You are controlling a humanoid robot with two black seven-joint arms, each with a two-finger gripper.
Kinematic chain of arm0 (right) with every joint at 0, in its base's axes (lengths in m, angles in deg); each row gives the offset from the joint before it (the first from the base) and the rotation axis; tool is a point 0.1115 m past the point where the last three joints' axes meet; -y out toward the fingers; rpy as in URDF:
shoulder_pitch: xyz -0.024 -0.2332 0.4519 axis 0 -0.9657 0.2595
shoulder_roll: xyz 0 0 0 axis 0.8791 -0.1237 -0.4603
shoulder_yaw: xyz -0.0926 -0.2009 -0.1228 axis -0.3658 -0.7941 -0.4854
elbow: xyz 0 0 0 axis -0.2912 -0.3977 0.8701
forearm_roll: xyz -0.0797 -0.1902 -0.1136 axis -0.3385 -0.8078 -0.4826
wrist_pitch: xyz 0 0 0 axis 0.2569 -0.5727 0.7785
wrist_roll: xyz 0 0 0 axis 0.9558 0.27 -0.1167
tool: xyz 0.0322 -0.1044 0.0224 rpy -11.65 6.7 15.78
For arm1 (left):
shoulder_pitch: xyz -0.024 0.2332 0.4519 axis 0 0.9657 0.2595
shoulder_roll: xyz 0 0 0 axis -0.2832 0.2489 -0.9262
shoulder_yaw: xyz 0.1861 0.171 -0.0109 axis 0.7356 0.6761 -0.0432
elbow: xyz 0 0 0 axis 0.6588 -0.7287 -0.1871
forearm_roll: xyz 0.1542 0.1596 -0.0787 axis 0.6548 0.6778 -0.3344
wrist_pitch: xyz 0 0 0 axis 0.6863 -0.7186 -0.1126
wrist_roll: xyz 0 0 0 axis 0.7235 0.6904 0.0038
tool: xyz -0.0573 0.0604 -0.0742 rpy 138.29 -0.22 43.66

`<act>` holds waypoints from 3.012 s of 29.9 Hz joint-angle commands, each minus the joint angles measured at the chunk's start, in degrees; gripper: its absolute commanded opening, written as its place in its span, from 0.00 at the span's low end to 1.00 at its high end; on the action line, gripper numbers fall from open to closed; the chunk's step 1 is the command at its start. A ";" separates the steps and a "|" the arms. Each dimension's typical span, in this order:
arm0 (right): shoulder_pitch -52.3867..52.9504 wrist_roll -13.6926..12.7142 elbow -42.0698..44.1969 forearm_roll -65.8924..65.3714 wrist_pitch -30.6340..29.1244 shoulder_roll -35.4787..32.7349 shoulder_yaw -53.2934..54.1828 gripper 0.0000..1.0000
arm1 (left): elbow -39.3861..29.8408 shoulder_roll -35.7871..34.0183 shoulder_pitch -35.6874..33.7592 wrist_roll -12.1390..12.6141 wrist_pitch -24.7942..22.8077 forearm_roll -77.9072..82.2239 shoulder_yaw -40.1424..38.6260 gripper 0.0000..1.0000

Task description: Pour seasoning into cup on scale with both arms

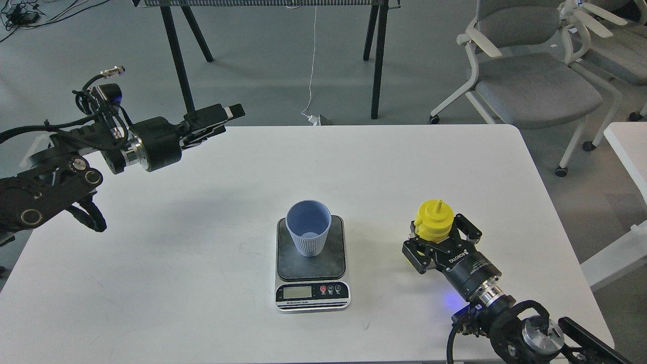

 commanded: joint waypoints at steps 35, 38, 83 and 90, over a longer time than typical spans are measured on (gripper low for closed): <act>-27.09 0.53 -25.36 0.18 0.01 -15.73 7.18 1.00 | -0.01 0.01 0.88 0.00 0.08 -0.08 -0.07 0.97; -31.58 0.53 -28.70 0.27 0.01 -18.37 11.66 1.00 | -0.01 0.01 0.79 0.00 0.00 -0.08 -0.07 0.97; 34.07 1.58 14.71 -8.43 0.01 -15.57 -8.10 1.00 | -0.01 -5.35 3.34 0.00 0.17 -10.62 -8.07 0.97; 33.45 1.58 14.79 -9.57 0.01 -14.86 -8.28 1.00 | 0.69 -5.44 3.51 0.00 1.67 -14.05 -9.13 0.98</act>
